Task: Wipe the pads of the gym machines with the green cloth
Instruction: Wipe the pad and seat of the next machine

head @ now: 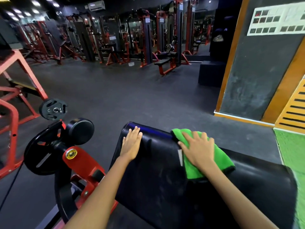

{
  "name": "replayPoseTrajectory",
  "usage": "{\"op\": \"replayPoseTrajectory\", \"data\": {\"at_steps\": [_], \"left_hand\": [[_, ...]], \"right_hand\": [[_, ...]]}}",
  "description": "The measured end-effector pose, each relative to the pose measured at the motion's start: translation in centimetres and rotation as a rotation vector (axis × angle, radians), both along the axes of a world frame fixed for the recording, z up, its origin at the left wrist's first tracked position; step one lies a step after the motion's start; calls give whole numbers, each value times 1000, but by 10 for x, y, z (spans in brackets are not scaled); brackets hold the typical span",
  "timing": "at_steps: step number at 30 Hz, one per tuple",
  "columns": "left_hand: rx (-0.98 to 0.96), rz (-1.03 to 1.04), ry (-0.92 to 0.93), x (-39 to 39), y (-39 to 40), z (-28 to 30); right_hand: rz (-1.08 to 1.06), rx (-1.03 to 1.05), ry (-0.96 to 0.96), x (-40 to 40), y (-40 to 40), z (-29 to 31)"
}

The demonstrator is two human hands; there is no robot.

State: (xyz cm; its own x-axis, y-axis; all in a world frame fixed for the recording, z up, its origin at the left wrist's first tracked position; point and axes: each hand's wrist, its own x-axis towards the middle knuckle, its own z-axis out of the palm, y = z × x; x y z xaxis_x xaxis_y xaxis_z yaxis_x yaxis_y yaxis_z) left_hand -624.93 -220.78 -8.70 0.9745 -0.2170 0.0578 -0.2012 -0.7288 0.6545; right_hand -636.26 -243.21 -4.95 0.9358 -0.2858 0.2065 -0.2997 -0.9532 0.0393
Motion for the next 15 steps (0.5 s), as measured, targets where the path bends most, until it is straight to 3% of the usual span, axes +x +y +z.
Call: {"op": "replayPoseTrajectory", "data": {"at_steps": [3,7,11,15], "left_hand": [[92,15,-27,1,-4,-1],[180,5,-53,3,-12,2],[211,20,-45,-2,-16,5],[391,43,-49,-6,-25,9]], "right_hand": [[-225,4,-147,-37,-22,-10],[-233,114,-311,-28,9,-26],[37,-37,-162,-8,69,-43],[363,-251,-76,-24,88,-78]]}}
